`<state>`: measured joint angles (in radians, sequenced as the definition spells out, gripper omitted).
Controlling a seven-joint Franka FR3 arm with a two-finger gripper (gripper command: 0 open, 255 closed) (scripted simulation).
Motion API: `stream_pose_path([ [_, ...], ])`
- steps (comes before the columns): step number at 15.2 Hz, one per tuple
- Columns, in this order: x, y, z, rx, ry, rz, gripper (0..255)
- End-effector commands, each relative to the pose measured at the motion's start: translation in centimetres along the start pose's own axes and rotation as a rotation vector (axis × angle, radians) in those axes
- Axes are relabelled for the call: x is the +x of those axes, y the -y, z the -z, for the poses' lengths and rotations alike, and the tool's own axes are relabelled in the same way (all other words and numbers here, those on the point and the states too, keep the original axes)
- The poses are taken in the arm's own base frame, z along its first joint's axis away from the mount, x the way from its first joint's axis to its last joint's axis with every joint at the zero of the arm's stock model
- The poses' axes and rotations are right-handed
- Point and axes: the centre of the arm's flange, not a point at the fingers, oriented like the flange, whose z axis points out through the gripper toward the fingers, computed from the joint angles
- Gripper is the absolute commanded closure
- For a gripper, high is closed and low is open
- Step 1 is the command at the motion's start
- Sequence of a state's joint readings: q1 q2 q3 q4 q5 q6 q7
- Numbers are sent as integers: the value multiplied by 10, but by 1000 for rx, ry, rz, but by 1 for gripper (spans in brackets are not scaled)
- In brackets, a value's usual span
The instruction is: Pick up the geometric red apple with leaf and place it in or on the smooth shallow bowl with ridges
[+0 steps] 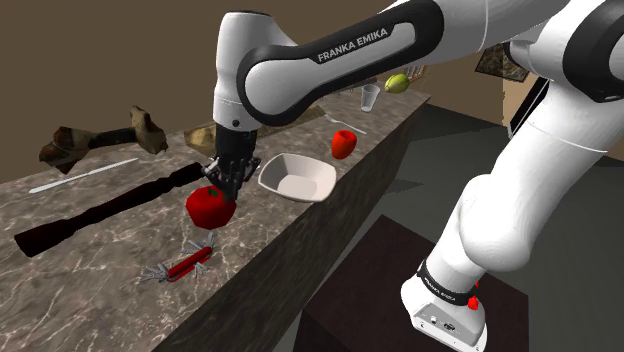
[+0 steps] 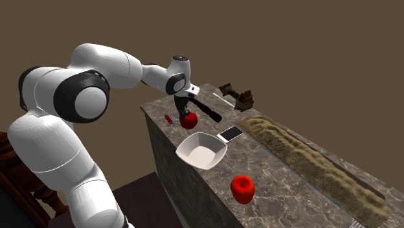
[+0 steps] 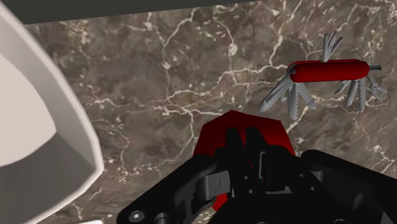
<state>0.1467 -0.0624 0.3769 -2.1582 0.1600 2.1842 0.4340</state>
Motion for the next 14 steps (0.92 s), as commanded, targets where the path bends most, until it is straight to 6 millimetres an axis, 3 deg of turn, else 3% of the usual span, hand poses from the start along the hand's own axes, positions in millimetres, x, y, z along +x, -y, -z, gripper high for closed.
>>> stream_pose_path([
  [1,0,0,0,0,0,0,255],
  [6,0,0,0,0,0,0,255],
  [7,0,0,0,0,0,0,0],
  [11,38,38,28,-115,35,107,0],
  [14,37,36,12,-115,35,107,0],
])
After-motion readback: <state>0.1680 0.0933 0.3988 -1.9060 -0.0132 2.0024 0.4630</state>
